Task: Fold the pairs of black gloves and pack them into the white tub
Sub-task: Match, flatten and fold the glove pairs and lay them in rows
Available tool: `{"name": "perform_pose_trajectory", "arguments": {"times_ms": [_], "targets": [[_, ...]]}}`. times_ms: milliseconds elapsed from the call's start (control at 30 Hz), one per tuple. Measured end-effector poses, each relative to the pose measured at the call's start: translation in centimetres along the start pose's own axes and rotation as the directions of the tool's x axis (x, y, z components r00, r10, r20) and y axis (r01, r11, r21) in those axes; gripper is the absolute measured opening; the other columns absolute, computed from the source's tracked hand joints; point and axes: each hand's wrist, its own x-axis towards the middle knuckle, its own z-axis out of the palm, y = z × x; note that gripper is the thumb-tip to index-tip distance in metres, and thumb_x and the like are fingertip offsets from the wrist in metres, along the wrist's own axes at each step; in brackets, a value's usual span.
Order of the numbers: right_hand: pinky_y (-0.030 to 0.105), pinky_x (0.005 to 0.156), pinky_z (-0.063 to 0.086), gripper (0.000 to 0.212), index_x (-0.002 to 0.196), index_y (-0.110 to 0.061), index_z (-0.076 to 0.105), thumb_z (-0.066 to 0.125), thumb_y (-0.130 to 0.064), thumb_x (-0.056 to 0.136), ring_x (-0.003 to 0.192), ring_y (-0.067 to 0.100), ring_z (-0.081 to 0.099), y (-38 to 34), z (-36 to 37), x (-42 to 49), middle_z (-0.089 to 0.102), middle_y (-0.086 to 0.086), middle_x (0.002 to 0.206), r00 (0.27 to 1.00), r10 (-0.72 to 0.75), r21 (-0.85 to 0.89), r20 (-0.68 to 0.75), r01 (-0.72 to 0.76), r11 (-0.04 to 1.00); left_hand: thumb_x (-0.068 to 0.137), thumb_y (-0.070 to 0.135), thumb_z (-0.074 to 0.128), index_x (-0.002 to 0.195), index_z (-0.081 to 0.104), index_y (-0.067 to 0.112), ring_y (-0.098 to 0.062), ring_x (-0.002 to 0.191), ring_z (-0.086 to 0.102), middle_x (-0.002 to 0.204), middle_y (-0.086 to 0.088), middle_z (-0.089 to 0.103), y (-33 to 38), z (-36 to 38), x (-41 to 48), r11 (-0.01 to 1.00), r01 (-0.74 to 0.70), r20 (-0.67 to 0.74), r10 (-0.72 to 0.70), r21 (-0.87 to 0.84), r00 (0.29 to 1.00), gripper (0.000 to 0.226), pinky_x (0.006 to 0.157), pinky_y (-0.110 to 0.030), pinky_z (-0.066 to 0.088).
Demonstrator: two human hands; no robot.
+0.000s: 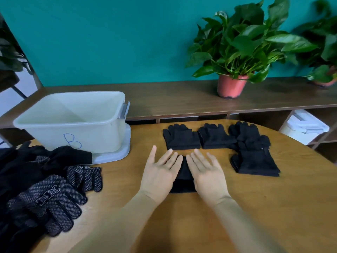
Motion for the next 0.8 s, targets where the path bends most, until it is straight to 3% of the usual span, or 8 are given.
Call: {"name": "perform_pose_trajectory", "arguments": {"times_ms": [100,400,500,567,633,667,733,800], "targets": [[0.05,0.105,0.044,0.062,0.118,0.0,0.069,0.083,-0.002,0.058,0.121,0.028,0.061,0.0,0.3,-0.1,0.07,0.015,0.116,1.0,0.008,0.003,-0.013,-0.008,1.0,0.069,0.011,0.083,0.137,0.059,0.014,-0.021,0.132,0.053,0.132,-0.005,0.065,-0.1,0.8,-0.1,1.0,0.004,-0.072,-0.005,-0.024,0.997,0.072,0.115,-0.062,0.015],[0.047,0.099,0.048,0.059,0.119,-0.001,0.068,0.084,-0.005,0.062,0.121,0.028,0.06,0.0,0.1,-0.8,0.069,0.017,0.117,0.995,-0.027,0.006,0.098,0.027,1.0,0.066,0.01,0.084,0.134,0.061,0.011,-0.019,0.124,0.061,0.131,-0.006,0.066,0.0,2.1,-1.1,0.996,-0.092,-0.03,0.092,-0.012,0.995,0.071,0.114,-0.061,0.026],[0.046,0.101,0.047,0.06,0.121,-0.001,0.067,0.082,-0.002,0.063,0.123,0.028,0.059,0.1,-0.3,-1.0,0.068,0.017,0.12,0.991,-0.048,0.0,0.122,0.048,0.999,0.08,0.01,0.073,0.148,0.043,0.011,-0.02,0.138,0.046,0.149,-0.008,0.049,-0.3,1.5,-1.6,0.994,-0.106,0.06,0.105,0.024,0.993,0.074,0.117,-0.06,0.008],[0.045,0.1,0.047,0.063,0.122,-0.001,0.067,0.082,-0.001,0.061,0.123,0.028,0.059,0.2,-0.3,-1.2,0.068,0.017,0.121,0.99,-0.053,0.007,0.127,0.053,0.999,0.098,0.01,0.048,0.158,0.009,0.012,-0.02,0.153,0.014,0.165,-0.009,0.014,-0.5,1.1,-2.0,0.986,-0.157,0.148,0.147,0.062,0.978,0.072,0.115,-0.058,-0.016],[0.045,0.103,0.046,0.067,0.127,-0.002,0.064,0.082,-0.001,0.062,0.127,0.029,0.056,0.2,-0.7,-1.2,0.065,0.019,0.125,0.986,-0.037,0.003,0.164,0.037,0.999,0.102,0.01,0.033,0.155,-0.013,0.013,-0.02,0.153,-0.007,0.166,-0.007,-0.006,-0.6,0.6,-2.5,0.984,-0.172,0.194,0.16,0.05,0.968,0.07,0.113,-0.057,-0.025],[0.045,0.107,0.041,0.071,0.134,-0.002,0.057,0.08,-0.003,0.068,0.134,0.029,0.049,0.1,-1.0,-1.1,0.059,0.02,0.134,0.98,-0.029,-0.007,0.199,0.031,0.999,0.102,0.01,0.031,0.154,-0.017,0.014,-0.02,0.153,-0.012,0.166,-0.006,-0.01,-0.6,0.4,-2.8,0.983,-0.18,0.198,0.168,0.043,0.966,0.07,0.114,-0.058,-0.023],[0.043,0.12,0.017,0.075,0.154,-0.006,0.023,0.059,-0.006,0.088,0.151,0.027,0.012,0.1,-1.6,-1.1,0.023,0.02,0.159,0.96,-0.051,-0.027,0.275,0.061,0.998,0.1,0.009,0.029,0.155,-0.018,0.015,-0.018,0.151,-0.02,0.165,-0.004,-0.016,-1.0,0.5,-3.3,0.981,-0.192,0.199,0.188,0.0,0.962,0.072,0.118,-0.054,-0.019],[0.04,0.123,-0.004,0.081,0.156,-0.011,-0.007,0.043,-0.004,0.093,0.15,0.02,-0.018,0.3,-2.9,-1.2,-0.011,0.01,0.164,0.926,-0.044,0.047,0.374,0.029,0.998,0.096,0.005,0.03,0.154,-0.018,0.016,-0.015,0.148,-0.026,0.164,-0.003,-0.019,-1.6,0.5,-3.8,0.981,-0.183,0.207,0.192,-0.061,0.959,0.077,0.12,-0.045,-0.019]]}}
